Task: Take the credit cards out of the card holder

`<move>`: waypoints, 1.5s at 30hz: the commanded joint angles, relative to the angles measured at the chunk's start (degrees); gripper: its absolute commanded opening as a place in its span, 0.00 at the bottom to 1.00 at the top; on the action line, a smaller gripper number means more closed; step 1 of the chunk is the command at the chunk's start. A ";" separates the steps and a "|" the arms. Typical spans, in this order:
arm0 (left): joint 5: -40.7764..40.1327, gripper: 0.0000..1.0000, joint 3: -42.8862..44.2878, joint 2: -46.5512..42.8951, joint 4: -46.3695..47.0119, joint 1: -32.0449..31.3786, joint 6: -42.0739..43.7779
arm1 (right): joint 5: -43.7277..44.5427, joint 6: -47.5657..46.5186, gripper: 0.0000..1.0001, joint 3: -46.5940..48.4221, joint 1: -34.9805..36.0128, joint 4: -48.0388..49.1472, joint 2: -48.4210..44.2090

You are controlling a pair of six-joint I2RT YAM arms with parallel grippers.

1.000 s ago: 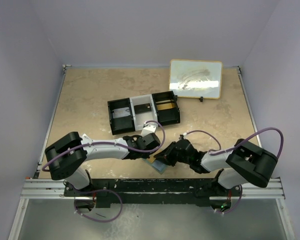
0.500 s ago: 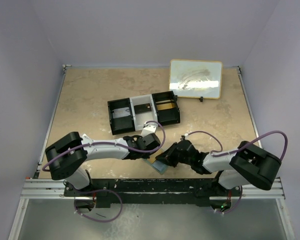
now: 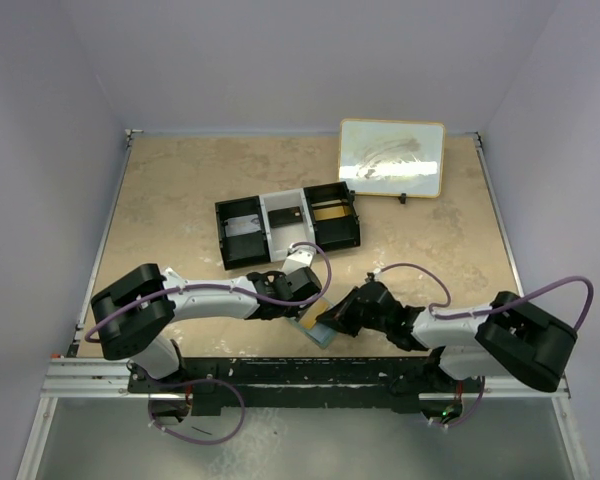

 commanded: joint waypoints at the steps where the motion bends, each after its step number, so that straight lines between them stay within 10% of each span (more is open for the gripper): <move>1: -0.97 0.08 0.23 1.11 -1.48 -0.05 -0.68 | 2.18 -1.62 0.00 -0.34 -0.13 -5.39 -1.87; 15: -2.32 0.07 0.88 -0.78 -2.59 -0.06 -1.18 | 2.64 -1.12 0.00 -4.32 -0.13 -9.60 -11.69; 27: 3.71 0.27 4.53 -8.74 0.49 -0.06 -1.91 | 2.02 -0.49 0.01 -4.55 -0.14 -2.47 -5.55; 45: 4.60 0.16 1.46 2.28 2.29 -0.88 -3.19 | 1.67 0.04 0.03 -4.70 -0.13 -0.20 -3.21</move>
